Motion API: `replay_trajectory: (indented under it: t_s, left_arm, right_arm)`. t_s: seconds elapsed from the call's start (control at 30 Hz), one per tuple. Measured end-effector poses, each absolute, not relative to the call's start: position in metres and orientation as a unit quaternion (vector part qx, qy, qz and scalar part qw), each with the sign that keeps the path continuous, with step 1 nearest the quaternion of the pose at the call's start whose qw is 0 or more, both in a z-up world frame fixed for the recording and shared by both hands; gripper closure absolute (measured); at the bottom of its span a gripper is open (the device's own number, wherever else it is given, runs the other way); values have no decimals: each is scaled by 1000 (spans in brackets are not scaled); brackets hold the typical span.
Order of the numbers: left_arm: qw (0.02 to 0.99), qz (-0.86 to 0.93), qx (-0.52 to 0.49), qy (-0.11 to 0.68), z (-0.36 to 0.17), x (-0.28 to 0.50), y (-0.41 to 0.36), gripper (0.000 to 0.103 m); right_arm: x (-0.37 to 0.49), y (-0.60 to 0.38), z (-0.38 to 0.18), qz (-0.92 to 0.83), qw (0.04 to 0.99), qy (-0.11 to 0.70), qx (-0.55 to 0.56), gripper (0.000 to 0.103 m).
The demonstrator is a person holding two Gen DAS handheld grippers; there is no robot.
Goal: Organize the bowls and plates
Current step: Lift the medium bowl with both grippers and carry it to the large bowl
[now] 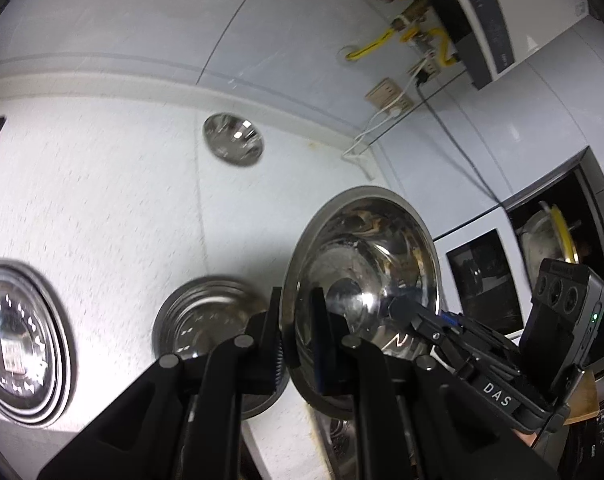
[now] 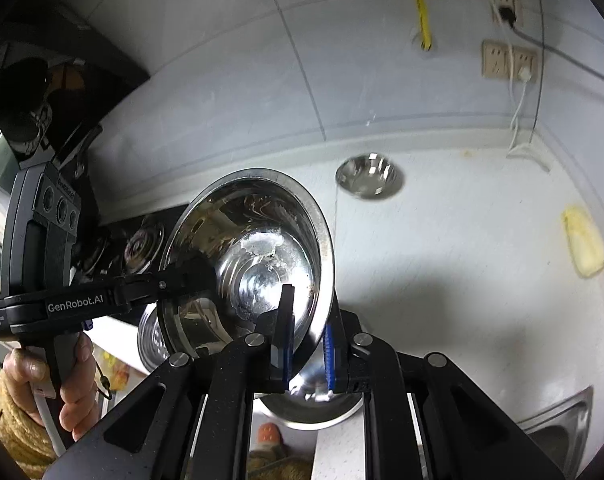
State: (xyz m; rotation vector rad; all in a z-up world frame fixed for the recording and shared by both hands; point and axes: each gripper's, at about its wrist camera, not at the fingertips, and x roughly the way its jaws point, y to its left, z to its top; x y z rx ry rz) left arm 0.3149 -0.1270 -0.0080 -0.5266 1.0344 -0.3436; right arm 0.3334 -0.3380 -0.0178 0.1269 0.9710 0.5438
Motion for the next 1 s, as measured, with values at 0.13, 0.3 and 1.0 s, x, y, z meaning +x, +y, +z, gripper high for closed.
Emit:
replay_trajectory:
  t_s: [0.13,0.3,1.0]
  left_arm:
    - [817,-146,-252,497,-37,308,-120,92]
    - [812,-122,-250,514,-74,304,-116,92]
    - [806,-63,-231,541,-178,310,-124,92]
  right_arm:
    - [329,-332,-46,268,831,484,65,92]
    - [334,-325,-86,273,809,515,76,92]
    - [351,-322,-186,266,758,589,89,92]
